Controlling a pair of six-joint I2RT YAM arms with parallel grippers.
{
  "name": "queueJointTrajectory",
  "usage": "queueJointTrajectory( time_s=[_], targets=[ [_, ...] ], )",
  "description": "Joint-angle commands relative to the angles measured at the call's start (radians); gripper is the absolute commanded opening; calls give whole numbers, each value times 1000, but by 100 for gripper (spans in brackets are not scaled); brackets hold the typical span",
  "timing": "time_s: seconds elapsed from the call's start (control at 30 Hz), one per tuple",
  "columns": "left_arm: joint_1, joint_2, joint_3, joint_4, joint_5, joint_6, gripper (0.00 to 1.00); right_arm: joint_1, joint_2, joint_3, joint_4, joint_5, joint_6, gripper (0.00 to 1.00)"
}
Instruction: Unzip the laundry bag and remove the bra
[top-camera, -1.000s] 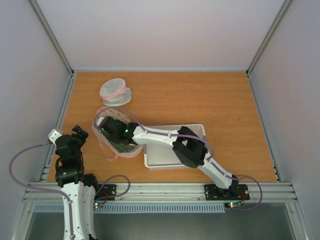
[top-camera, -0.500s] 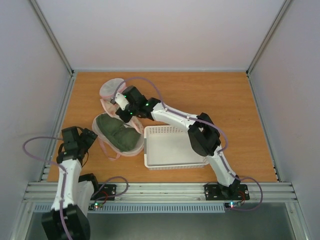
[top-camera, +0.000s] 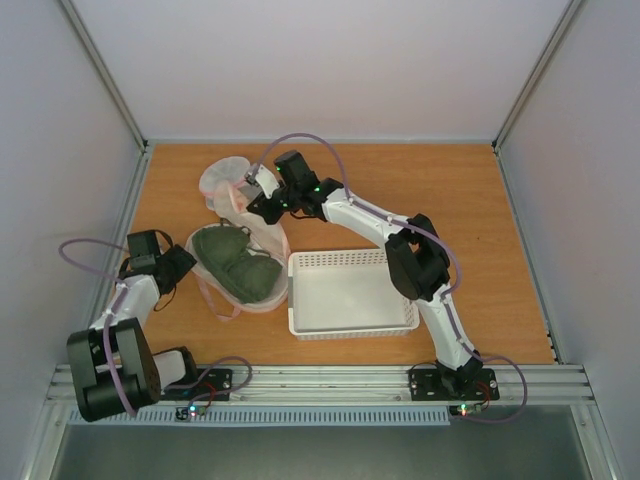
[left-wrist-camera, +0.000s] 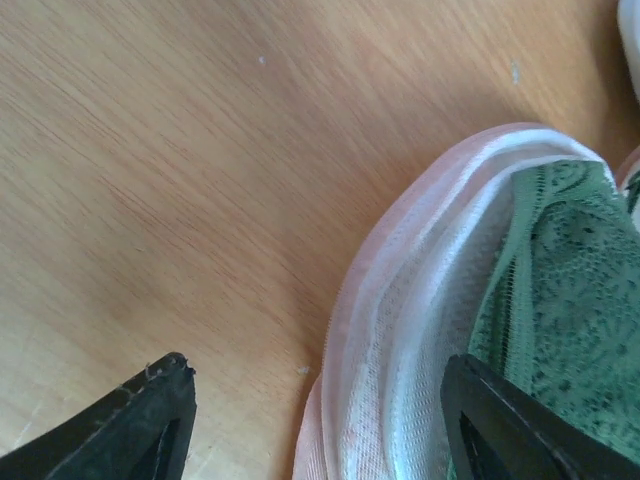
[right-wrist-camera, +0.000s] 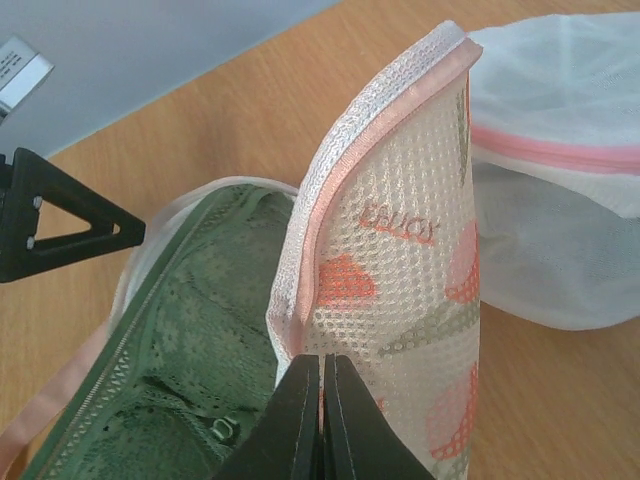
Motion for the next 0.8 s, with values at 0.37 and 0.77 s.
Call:
queueJointTrajectory(
  time_s=[0.37, 0.77],
  targets=[
    [-10, 119, 12, 146, 95, 106, 29, -34, 64, 29, 41, 112, 28, 4],
    [-15, -85, 12, -334, -41, -28, 1, -26, 123, 123, 19, 139, 69, 4]
  ],
)
